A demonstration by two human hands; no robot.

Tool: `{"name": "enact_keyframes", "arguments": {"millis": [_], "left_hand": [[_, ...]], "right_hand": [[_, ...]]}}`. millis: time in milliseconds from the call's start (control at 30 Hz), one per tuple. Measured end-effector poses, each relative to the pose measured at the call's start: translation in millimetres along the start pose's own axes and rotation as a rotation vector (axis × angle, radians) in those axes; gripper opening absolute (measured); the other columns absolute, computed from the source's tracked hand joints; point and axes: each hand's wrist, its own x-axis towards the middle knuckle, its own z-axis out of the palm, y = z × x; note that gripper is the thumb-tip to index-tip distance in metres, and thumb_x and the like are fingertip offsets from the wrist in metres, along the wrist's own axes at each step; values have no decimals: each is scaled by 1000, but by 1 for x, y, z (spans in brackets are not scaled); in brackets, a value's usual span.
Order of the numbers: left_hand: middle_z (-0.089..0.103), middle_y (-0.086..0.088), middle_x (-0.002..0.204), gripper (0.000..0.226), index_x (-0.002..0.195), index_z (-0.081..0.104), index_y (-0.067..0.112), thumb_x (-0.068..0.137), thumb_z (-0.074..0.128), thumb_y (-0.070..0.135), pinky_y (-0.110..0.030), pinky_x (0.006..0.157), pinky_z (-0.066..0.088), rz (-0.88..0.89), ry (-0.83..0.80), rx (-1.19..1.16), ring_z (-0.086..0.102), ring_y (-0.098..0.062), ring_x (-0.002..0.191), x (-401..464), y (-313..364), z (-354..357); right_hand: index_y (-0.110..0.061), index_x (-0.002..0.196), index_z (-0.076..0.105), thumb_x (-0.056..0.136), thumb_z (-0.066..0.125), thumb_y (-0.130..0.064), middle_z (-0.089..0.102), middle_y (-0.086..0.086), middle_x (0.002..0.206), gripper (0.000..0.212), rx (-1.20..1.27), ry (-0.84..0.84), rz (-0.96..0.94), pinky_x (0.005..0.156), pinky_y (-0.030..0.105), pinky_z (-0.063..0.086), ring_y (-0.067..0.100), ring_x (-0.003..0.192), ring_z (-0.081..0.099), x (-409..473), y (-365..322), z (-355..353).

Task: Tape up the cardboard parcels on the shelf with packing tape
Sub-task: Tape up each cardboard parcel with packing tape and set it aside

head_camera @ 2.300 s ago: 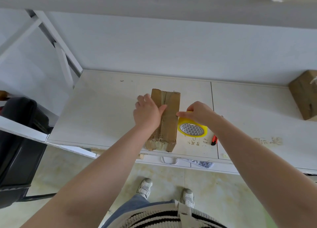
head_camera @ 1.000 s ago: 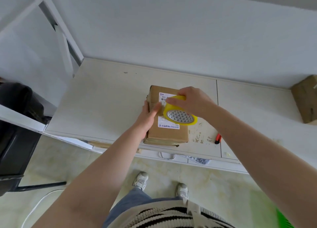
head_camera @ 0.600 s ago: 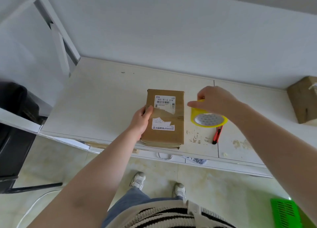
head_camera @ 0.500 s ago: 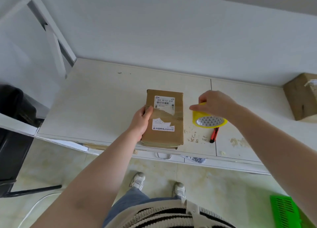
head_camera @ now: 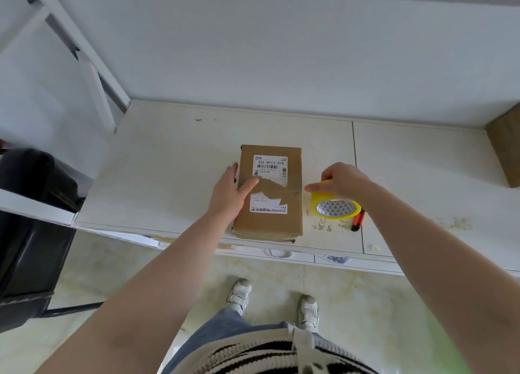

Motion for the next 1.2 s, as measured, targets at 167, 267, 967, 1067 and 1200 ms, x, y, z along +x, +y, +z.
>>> {"name": "enact_keyframes", "arguments": {"millis": [167,267,967,1067,1200], "left_hand": [[6,-12,165,89,158,-6,18,97,48,53,-53,109,35,-139,88,329,17,-37,148,-2,32,13],[21,-14,158,114,156,-13,18,83,60,68,-50,101,43,-255,41,224,41,-37,136,-2,42,28],[19,5,162,86,158,8,32,89,54,57,-32,103,30,-92,-144,-575,32,-12,139,-14,28,23],[38,13,150,89,147,19,52,73,60,80,-43,114,32,-53,-201,-568,43,-13,136,-18,40,28],[49,14,143,81,140,32,53,70,62,84,-50,110,39,-45,-201,-504,49,-15,132,-8,21,35]], "right_hand": [[-16,64,51,75,67,-69,49,-1,62,57,2,-3,-9,57,27,35,16,59,48,-3,-5,5],[-16,66,52,76,66,-69,52,-1,65,55,-8,8,-15,55,27,35,15,61,49,-7,-7,4],[-21,67,40,85,58,-67,48,-6,68,52,-616,194,-129,52,24,32,14,65,51,-55,-104,-39],[-15,62,43,92,56,-49,47,-4,59,47,-472,115,-187,51,26,31,14,56,46,-53,-111,-45],[-11,52,56,90,56,-49,51,-4,42,53,-266,-46,-327,50,26,33,14,44,42,-51,-104,-56]]}}
